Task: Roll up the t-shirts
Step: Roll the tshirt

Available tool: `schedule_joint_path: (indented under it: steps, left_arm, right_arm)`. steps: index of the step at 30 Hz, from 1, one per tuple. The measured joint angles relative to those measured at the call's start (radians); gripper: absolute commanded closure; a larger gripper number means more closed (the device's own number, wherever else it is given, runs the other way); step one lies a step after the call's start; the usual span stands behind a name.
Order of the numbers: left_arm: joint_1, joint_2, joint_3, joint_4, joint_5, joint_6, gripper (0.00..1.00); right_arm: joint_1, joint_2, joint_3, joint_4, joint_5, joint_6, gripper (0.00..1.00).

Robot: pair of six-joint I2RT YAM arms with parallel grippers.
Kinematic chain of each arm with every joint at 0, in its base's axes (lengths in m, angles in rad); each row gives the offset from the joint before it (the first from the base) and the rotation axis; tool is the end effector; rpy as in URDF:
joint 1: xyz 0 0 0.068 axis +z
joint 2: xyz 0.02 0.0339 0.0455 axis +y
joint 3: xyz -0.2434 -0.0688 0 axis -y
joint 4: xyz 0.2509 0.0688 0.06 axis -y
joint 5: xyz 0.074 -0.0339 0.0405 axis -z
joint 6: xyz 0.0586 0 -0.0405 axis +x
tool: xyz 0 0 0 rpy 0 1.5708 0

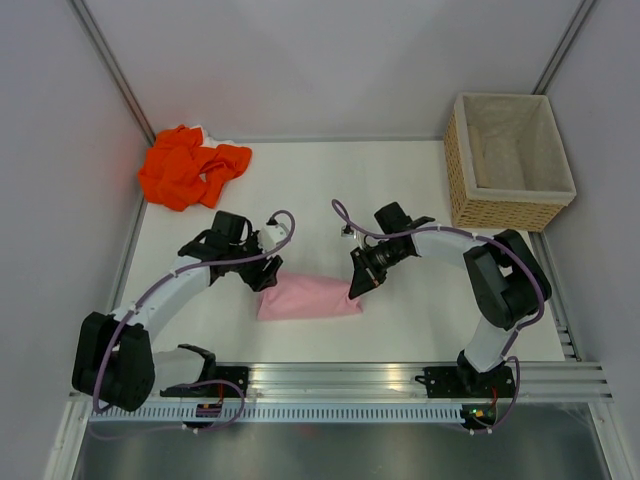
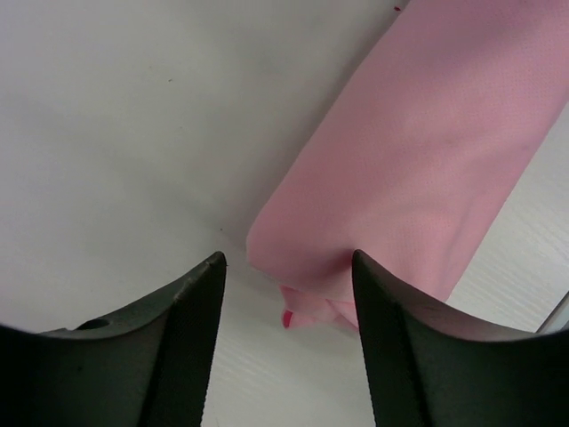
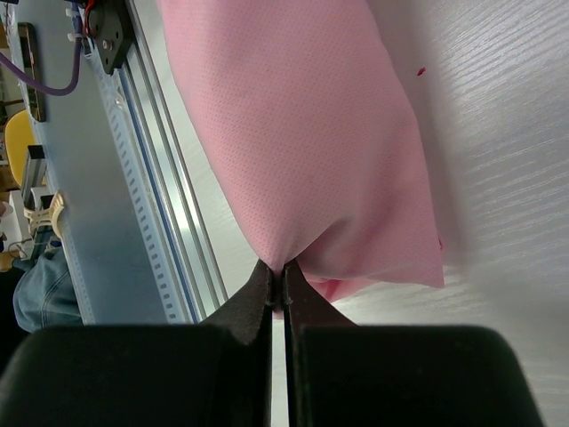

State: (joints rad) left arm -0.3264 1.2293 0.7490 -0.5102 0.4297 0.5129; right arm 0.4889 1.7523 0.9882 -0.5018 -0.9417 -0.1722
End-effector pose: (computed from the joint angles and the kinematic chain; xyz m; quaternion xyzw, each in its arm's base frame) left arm 0.2370 -0.1060 0.1737 0.4371 0.8301 -0.1774 0.2973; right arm 0.2595 0.1917 0.1191 -0.3511 0.8108 0.4641 0.0629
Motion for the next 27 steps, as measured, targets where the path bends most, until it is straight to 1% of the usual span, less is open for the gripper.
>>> schedule_joint_path:
  steps: [1, 2, 3, 4, 5, 7, 9, 11, 12, 15, 16, 17, 20, 23, 24, 27]
  left_arm:
    - [0.000, 0.005, 0.000, 0.005, 0.004, -0.003, 0.44]
    - [0.000, 0.011, 0.000, 0.010, 0.010, -0.004, 0.54]
    - [0.000, 0.018, 0.000, 0.013, 0.016, -0.008, 0.62]
    - [0.000, 0.021, -0.003, 0.015, 0.019, -0.010, 0.72]
    - [0.000, 0.023, -0.005, 0.013, 0.024, -0.011, 0.97]
    - [0.000, 0.023, -0.009, 0.011, 0.029, -0.006, 0.98]
    - [0.000, 0.021, -0.012, 0.011, 0.027, -0.005, 0.98]
    - [0.000, 0.011, -0.021, 0.012, 0.024, -0.005, 0.98]
    - [0.001, 0.005, -0.027, 0.011, 0.023, -0.005, 0.98]
    - [0.002, -0.021, -0.050, 0.012, 0.016, -0.005, 0.98]
    - [0.002, -0.031, -0.057, 0.012, 0.016, -0.005, 0.98]
    - [0.002, -0.040, -0.063, 0.012, 0.016, -0.005, 0.98]
    - [0.002, -0.068, -0.069, 0.012, 0.014, -0.005, 0.98]
    - [0.002, -0.078, -0.069, 0.017, 0.006, -0.005, 0.98]
    - [0.002, -0.078, -0.069, 0.018, -0.002, -0.005, 0.98]
    - [0.005, -0.077, -0.069, 0.019, -0.011, -0.004, 0.98]
  right_arm:
    - [0.000, 0.003, 0.004, -0.002, 0.000, 0.000, 1.00]
    - [0.000, 0.007, 0.008, -0.003, 0.001, 0.000, 1.00]
    - [0.000, 0.010, 0.010, -0.004, 0.001, 0.000, 0.99]
    - [0.000, 0.012, 0.013, -0.008, 0.005, 0.000, 0.97]
    - [0.000, 0.014, 0.016, -0.010, 0.006, 0.000, 0.97]
    - [0.000, 0.014, 0.023, -0.017, 0.021, 0.002, 0.91]
    - [0.000, 0.014, 0.036, -0.022, 0.051, 0.006, 0.80]
    - [0.000, 0.011, 0.052, -0.025, 0.103, 0.011, 0.74]
    - [0.000, 0.004, 0.054, -0.026, 0.128, 0.014, 0.68]
    - [0.001, -0.058, 0.050, -0.023, 0.230, 0.024, 0.61]
    - [0.003, -0.098, 0.048, -0.022, 0.275, 0.025, 0.51]
    - [0.005, -0.144, 0.048, -0.021, 0.319, 0.028, 0.03]
    - [0.009, -0.288, 0.055, -0.003, 0.472, 0.012, 0.02]
    - [0.016, -0.386, 0.077, 0.045, 0.654, -0.011, 0.02]
    - [0.018, -0.417, 0.082, 0.088, 0.731, -0.024, 0.02]
    - [0.017, -0.459, 0.083, 0.234, 0.872, -0.024, 0.02]
